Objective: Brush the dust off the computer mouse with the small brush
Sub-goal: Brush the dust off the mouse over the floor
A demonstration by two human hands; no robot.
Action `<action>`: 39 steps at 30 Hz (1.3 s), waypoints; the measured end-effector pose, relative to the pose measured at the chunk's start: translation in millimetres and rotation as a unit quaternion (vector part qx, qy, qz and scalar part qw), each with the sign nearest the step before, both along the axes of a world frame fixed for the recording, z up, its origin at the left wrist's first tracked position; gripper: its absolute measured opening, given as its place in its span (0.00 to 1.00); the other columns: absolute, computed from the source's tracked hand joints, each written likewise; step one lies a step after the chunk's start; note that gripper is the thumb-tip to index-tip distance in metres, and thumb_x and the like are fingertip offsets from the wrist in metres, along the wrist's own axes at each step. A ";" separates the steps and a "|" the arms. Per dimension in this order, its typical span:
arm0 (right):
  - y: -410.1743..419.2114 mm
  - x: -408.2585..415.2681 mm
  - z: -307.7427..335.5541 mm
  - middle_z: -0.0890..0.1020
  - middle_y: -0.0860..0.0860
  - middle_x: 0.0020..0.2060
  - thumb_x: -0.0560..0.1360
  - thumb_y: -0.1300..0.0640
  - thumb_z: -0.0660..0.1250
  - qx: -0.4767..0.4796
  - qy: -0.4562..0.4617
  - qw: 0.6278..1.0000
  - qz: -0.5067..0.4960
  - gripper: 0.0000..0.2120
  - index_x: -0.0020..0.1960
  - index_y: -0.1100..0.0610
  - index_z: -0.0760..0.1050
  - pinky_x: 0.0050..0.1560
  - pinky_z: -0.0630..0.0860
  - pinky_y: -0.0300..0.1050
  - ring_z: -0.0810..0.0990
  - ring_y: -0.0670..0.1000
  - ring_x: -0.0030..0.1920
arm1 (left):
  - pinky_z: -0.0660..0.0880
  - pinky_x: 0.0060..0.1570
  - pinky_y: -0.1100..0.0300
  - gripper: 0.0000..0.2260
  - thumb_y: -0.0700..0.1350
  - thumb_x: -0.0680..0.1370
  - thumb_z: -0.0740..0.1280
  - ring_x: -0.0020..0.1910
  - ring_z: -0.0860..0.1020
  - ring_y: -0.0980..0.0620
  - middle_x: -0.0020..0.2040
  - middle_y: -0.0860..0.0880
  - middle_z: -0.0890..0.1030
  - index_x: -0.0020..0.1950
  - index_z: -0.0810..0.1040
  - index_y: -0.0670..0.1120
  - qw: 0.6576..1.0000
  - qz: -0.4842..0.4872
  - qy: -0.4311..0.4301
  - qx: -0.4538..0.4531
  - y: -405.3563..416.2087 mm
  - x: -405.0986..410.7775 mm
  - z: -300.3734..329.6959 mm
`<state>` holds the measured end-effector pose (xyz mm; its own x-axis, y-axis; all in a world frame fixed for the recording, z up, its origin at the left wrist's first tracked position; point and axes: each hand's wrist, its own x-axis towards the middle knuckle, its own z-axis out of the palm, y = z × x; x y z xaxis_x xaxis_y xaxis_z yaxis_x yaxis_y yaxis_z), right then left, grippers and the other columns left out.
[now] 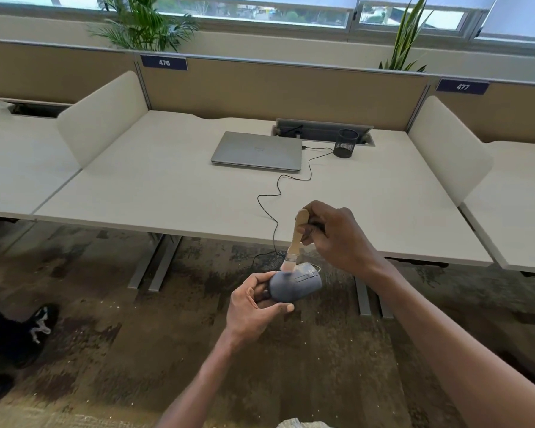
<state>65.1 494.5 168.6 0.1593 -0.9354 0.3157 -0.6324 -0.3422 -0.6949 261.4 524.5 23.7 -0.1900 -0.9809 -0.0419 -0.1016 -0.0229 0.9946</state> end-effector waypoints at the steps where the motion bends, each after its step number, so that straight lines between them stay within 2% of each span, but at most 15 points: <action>1: 1.0 -0.8 0.1 0.84 0.51 0.39 0.74 0.75 0.64 0.005 -0.003 1.000 0.006 0.11 0.49 0.61 0.77 0.43 0.86 0.50 0.86 0.49 0.40 | 0.83 0.55 0.57 0.31 0.36 0.64 0.84 0.56 0.86 0.54 0.57 0.48 0.85 0.64 0.78 0.46 1.000 0.000 0.003 -0.001 -0.6 0.2 0.4; 4: 3.4 -1.7 -1.4 0.85 0.52 0.39 0.75 0.75 0.65 0.017 0.011 1.000 0.012 0.11 0.49 0.61 0.77 0.43 0.86 0.50 0.86 0.47 0.40 | 0.83 0.55 0.57 0.31 0.37 0.64 0.84 0.56 0.86 0.53 0.57 0.48 0.86 0.65 0.78 0.46 1.000 -0.002 0.008 -0.002 -2.4 0.7 1.4; 7: 4.9 -2.2 -2.2 0.85 0.55 0.40 0.76 0.73 0.66 -0.010 0.017 1.000 -0.010 0.10 0.50 0.61 0.77 0.42 0.85 0.52 0.87 0.51 0.40 | 0.83 0.55 0.56 0.30 0.37 0.64 0.84 0.56 0.86 0.53 0.56 0.48 0.86 0.63 0.78 0.49 1.000 0.000 0.012 -0.001 -1.8 -0.1 2.0; 11: 7.6 -0.1 -2.6 0.85 0.50 0.39 0.76 0.71 0.68 -0.014 0.022 1.000 0.015 0.09 0.50 0.59 0.77 0.41 0.86 0.49 0.87 0.48 0.39 | 0.83 0.55 0.56 0.31 0.39 0.64 0.84 0.57 0.85 0.53 0.59 0.48 0.85 0.64 0.78 0.50 1.000 -0.004 0.011 -0.007 -2.1 -0.2 4.1; 14: 7.6 2.1 -3.9 0.85 0.52 0.39 0.76 0.70 0.68 -0.037 0.053 0.998 -0.002 0.08 0.50 0.58 0.77 0.39 0.84 0.53 0.86 0.52 0.38 | 0.83 0.57 0.54 0.30 0.38 0.64 0.84 0.58 0.85 0.52 0.59 0.47 0.85 0.63 0.78 0.50 1.000 -0.005 0.012 -0.007 -0.9 -0.7 3.1; 17: 7.9 2.5 -1.0 0.85 0.54 0.39 0.76 0.69 0.69 -0.040 0.045 0.998 0.002 0.07 0.50 0.59 0.77 0.39 0.84 0.55 0.86 0.53 0.38 | 0.83 0.57 0.53 0.30 0.38 0.65 0.84 0.58 0.85 0.52 0.59 0.47 0.85 0.63 0.78 0.51 1.000 -0.004 0.014 -0.005 1.1 -0.9 2.9; 21: 6.4 4.6 0.3 0.85 0.56 0.39 0.76 0.68 0.68 -0.037 0.094 0.995 0.001 0.06 0.50 0.61 0.76 0.38 0.82 0.58 0.85 0.58 0.37 | 0.83 0.57 0.53 0.31 0.38 0.65 0.84 0.58 0.85 0.52 0.59 0.47 0.85 0.65 0.78 0.48 1.000 -0.009 0.005 -0.010 1.9 0.4 0.5; 25: 0.2 9.0 6.7 0.85 0.56 0.40 0.77 0.67 0.67 -0.040 0.068 0.997 -0.023 0.05 0.52 0.62 0.78 0.40 0.82 0.58 0.85 0.57 0.37 | 0.83 0.56 0.56 0.30 0.36 0.65 0.84 0.58 0.85 0.53 0.58 0.48 0.86 0.64 0.79 0.49 1.000 -0.001 0.004 -0.018 3.3 -1.1 1.8; 27: -4.5 14.3 9.0 0.85 0.56 0.37 0.77 0.67 0.68 -0.023 0.055 0.998 -0.029 0.04 0.51 0.61 0.78 0.40 0.83 0.58 0.85 0.56 0.35 | 0.83 0.55 0.59 0.30 0.36 0.64 0.84 0.56 0.86 0.55 0.56 0.51 0.86 0.62 0.79 0.51 1.000 0.000 -0.001 -0.026 3.6 -2.9 3.6; 30: -14.2 15.9 9.5 0.84 0.57 0.34 0.77 0.66 0.67 0.020 0.086 0.995 -0.053 0.03 0.46 0.61 0.79 0.40 0.82 0.58 0.84 0.58 0.34 | 0.82 0.55 0.60 0.30 0.35 0.64 0.84 0.55 0.86 0.56 0.55 0.52 0.86 0.62 0.79 0.49 0.999 -0.008 -0.004 -0.033 5.6 -5.3 2.9; 34: -23.6 13.0 10.7 0.82 0.57 0.33 0.77 0.67 0.64 0.043 0.137 0.985 -0.096 0.09 0.39 0.60 0.76 0.38 0.81 0.54 0.80 0.57 0.32 | 0.82 0.57 0.57 0.30 0.34 0.64 0.84 0.57 0.85 0.53 0.57 0.48 0.86 0.64 0.80 0.45 0.999 -0.009 0.000 -0.031 9.6 -3.9 -2.7; 36: -24.7 11.5 11.6 0.82 0.58 0.32 0.76 0.68 0.63 0.038 0.124 0.986 -0.103 0.08 0.40 0.62 0.77 0.38 0.81 0.55 0.82 0.58 0.33 | 0.82 0.58 0.55 0.31 0.34 0.64 0.84 0.57 0.85 0.52 0.58 0.47 0.86 0.65 0.79 0.43 1.000 -0.007 0.008 -0.027 9.7 -2.8 -5.2; 39: -23.2 12.9 11.6 0.84 0.58 0.34 0.76 0.69 0.66 0.064 0.066 0.994 -0.067 0.06 0.43 0.62 0.78 0.42 0.85 0.54 0.85 0.55 0.33 | 0.82 0.58 0.54 0.30 0.35 0.64 0.84 0.57 0.85 0.52 0.58 0.47 0.86 0.64 0.79 0.46 1.000 0.001 0.013 -0.022 8.5 -0.3 -4.7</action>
